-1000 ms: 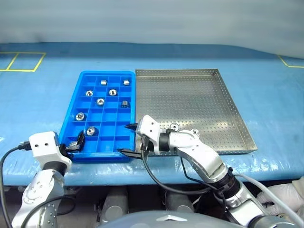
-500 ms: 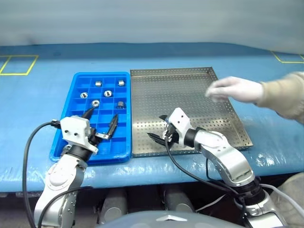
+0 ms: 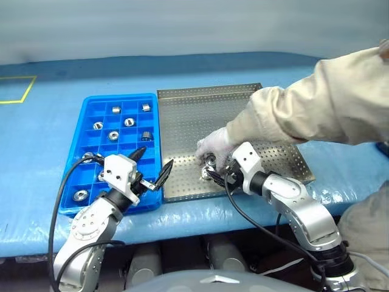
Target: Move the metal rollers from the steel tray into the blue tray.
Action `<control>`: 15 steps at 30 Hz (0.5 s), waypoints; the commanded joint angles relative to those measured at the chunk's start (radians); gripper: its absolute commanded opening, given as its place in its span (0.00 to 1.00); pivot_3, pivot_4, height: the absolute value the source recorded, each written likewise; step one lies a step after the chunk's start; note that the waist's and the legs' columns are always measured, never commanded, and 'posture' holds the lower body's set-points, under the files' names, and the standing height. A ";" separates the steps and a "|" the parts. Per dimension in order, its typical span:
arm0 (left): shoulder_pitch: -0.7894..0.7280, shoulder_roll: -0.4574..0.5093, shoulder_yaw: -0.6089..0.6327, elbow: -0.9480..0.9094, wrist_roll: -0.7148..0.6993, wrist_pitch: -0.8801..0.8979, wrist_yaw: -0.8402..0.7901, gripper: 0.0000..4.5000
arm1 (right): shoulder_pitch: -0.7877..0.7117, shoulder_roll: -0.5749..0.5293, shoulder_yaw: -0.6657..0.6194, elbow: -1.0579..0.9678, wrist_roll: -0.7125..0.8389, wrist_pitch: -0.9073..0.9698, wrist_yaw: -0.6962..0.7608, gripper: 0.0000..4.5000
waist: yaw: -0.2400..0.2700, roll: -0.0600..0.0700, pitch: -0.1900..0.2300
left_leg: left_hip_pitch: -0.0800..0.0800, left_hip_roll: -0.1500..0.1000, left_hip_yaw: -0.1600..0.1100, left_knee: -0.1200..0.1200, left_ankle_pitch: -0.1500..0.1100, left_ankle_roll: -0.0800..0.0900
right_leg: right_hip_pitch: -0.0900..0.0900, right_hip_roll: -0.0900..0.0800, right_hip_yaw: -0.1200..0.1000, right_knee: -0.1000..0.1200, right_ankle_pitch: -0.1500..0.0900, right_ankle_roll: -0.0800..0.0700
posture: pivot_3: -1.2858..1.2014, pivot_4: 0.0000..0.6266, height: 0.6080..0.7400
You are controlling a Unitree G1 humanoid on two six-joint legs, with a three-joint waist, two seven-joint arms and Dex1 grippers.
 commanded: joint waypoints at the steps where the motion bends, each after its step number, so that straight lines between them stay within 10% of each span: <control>1: 0.005 0.013 -0.008 -0.012 0.010 -0.027 -0.007 0.99 | 0.004 0.008 -0.018 -0.004 0.002 -0.011 -0.008 1.00 | -0.002 0.000 0.000 | 0.000 0.000 0.000 0.000 0.000 0.000 | 0.000 0.000 0.000 0.000 0.000 0.000 | 0.49 0.24 1.00; 15: 0.032 0.018 -0.016 -0.013 0.014 -0.042 0.000 0.99 | -0.019 0.016 0.000 0.017 0.002 -0.017 -0.004 1.00 | -0.006 0.000 0.000 | 0.000 0.000 0.000 0.000 0.000 0.000 | 0.000 0.000 0.000 0.000 0.000 0.000 | 0.50 0.24 1.00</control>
